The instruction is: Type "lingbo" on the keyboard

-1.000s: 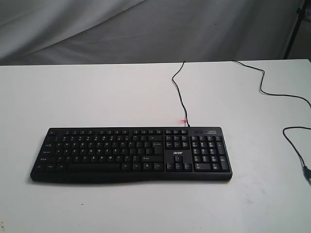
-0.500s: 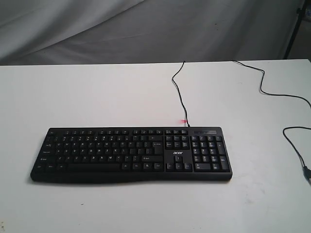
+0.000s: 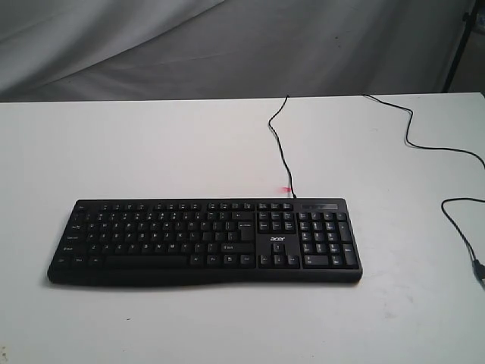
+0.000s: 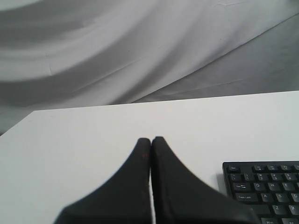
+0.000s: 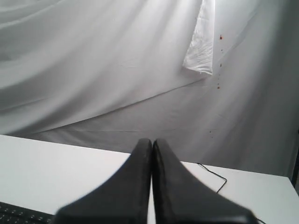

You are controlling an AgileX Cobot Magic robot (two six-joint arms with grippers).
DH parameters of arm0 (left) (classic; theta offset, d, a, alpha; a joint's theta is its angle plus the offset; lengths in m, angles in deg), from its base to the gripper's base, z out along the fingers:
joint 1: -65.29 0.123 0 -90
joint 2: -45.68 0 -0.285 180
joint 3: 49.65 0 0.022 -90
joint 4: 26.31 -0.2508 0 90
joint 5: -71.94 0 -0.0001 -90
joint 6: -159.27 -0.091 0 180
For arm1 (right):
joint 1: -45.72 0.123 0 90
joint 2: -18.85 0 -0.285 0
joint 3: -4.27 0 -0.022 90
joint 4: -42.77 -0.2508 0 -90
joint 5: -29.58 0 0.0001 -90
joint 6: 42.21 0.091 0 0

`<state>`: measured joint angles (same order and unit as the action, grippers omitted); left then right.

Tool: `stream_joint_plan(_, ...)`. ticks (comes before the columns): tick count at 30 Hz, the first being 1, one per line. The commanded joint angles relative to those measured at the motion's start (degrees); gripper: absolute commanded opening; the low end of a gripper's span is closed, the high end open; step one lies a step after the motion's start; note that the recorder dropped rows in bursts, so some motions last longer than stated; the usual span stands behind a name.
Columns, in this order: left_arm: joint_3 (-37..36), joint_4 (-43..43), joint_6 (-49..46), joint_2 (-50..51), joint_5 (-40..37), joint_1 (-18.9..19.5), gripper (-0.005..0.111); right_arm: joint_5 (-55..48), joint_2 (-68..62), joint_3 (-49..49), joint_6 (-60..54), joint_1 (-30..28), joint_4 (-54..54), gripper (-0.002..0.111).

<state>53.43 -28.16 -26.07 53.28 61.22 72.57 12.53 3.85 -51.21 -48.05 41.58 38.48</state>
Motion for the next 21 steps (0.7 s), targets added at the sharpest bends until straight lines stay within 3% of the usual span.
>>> stream_joint_plan(1,-0.29,0.03,0.16,0.18,0.25,-0.22,0.001,-1.68,-1.75,1.53,0.33,0.58,-0.42,0.000)
stream_joint_plan(11,-0.29,0.03,0.16,0.18,0.25,-0.22,0.001,-2.35,-9.86,2.16,0.33,1.56,-3.91,0.000)
stream_joint_plan(17,-0.29,0.03,0.16,0.18,0.25,-0.22,0.001,-15.64,-18.53,10.88,-0.26,1.68,-3.91,0.000)
stream_joint_plan(21,-0.29,0.03,0.16,0.18,0.25,-0.22,0.001,-21.66,-28.26,16.90,-7.40,5.32,-7.42,0.000)
